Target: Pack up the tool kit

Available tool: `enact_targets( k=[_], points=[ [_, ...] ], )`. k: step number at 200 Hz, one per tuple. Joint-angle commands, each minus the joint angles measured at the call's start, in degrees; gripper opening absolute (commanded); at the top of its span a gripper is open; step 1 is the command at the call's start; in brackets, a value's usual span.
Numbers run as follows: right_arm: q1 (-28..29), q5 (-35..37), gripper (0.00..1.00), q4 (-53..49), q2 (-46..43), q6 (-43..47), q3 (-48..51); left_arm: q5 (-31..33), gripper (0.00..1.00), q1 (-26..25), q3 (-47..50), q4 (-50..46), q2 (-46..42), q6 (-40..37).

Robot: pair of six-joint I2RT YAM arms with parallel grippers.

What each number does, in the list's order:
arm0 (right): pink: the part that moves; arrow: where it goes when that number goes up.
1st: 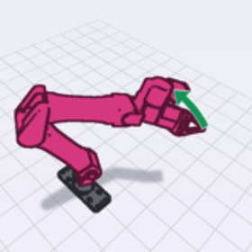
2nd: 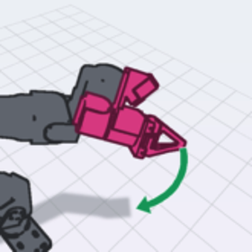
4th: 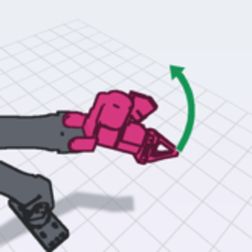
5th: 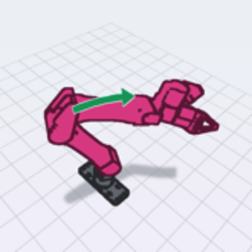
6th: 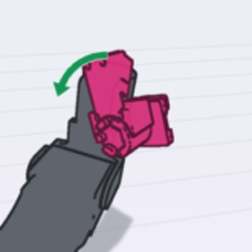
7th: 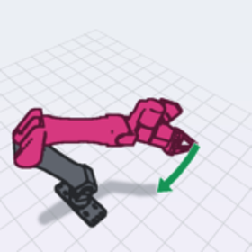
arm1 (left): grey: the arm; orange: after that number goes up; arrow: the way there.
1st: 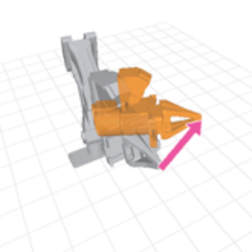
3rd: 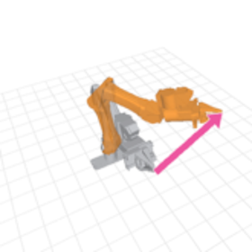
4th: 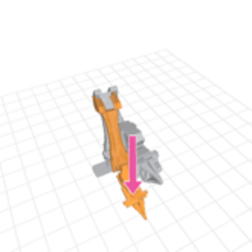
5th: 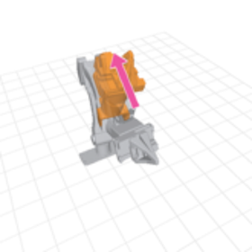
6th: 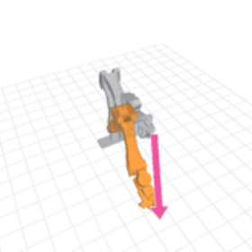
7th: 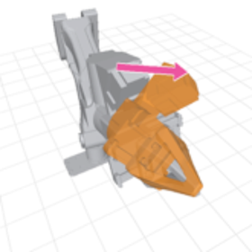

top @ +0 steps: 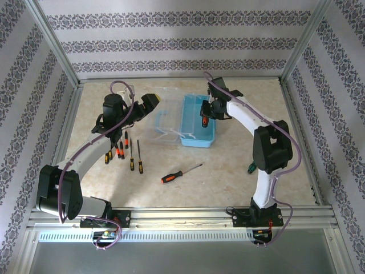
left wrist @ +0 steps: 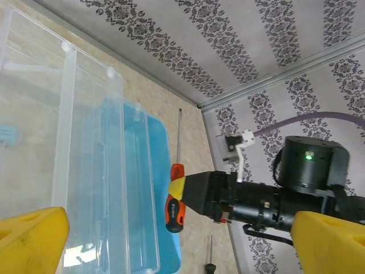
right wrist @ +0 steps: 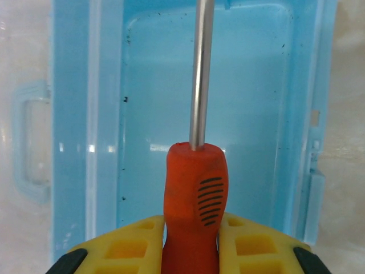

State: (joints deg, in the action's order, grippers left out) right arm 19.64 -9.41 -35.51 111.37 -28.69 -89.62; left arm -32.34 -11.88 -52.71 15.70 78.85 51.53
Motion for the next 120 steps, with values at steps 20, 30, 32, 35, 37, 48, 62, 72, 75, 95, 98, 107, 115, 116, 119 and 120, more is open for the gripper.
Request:
enact_targets(
  k=[20,30,32,35,37,48,62,72,75,95,98,107,115,116,119,120],
  points=[
    [1.1,-1.8,0.19,-1.3,3.3,-1.5,-2.5,-0.6,1.00,0.9,0.5,1.1,-1.1,1.2],
    [1.1,-2.5,0.19,-1.3,4.1,-1.6,-3.0,-0.7,1.00,1.0,0.5,1.2,-1.0,1.3],
    [1.1,-2.6,0.19,-1.3,4.4,-1.6,-3.0,-0.8,1.00,1.0,0.5,1.2,-0.9,1.3],
    [1.1,-3.0,0.19,-1.3,4.6,-1.8,-3.0,-0.8,1.00,1.0,0.5,1.2,-0.9,1.3],
    [1.1,-3.3,0.19,-1.1,4.8,-1.8,-3.0,-0.8,1.00,1.0,0.6,1.2,-0.9,1.3],
    [0.9,-4.7,0.19,-0.1,5.8,-2.6,-3.0,-0.8,1.00,1.0,0.6,1.3,-0.9,1.4],
    [1.0,-4.9,0.19,-0.7,7.5,-2.7,-4.2,-0.9,1.00,1.1,0.6,1.4,-0.8,1.5],
    [0.9,-5.2,0.19,-0.5,8.4,-3.0,-4.7,-0.9,1.00,1.0,0.6,1.4,-0.9,1.5],
    [1.0,-5.3,0.19,-0.6,8.7,-3.0,-4.8,-0.9,1.00,1.0,0.6,1.4,-1.0,1.5],
    [0.9,-5.5,0.19,-0.8,10.2,-3.0,-5.6,-1.0,1.00,1.0,0.7,1.5,-1.1,1.5],
    [0.9,-5.5,0.19,-0.8,10.4,-3.0,-5.7,-0.9,1.00,1.0,0.7,1.5,-1.1,1.5],
    [0.8,-5.8,0.19,-1.0,11.0,-3.0,-6.1,-0.9,1.00,1.0,0.7,1.5,-1.1,1.5],
    [0.8,-5.9,0.19,-1.1,11.4,-3.0,-6.3,-0.9,1.00,1.1,0.6,1.5,-1.1,1.5],
    [0.8,-5.9,0.20,-1.1,11.4,-2.9,-6.3,-0.9,1.00,1.1,0.6,1.5,-1.1,1.5],
    [0.8,-5.9,0.20,-1.1,11.6,-2.9,-6.4,-0.9,1.00,1.1,0.6,1.5,-1.1,1.6],
    [0.8,-5.9,0.20,-1.1,11.6,-2.9,-6.5,-0.9,1.00,1.1,0.6,1.5,-1.1,1.6]
  ],
)
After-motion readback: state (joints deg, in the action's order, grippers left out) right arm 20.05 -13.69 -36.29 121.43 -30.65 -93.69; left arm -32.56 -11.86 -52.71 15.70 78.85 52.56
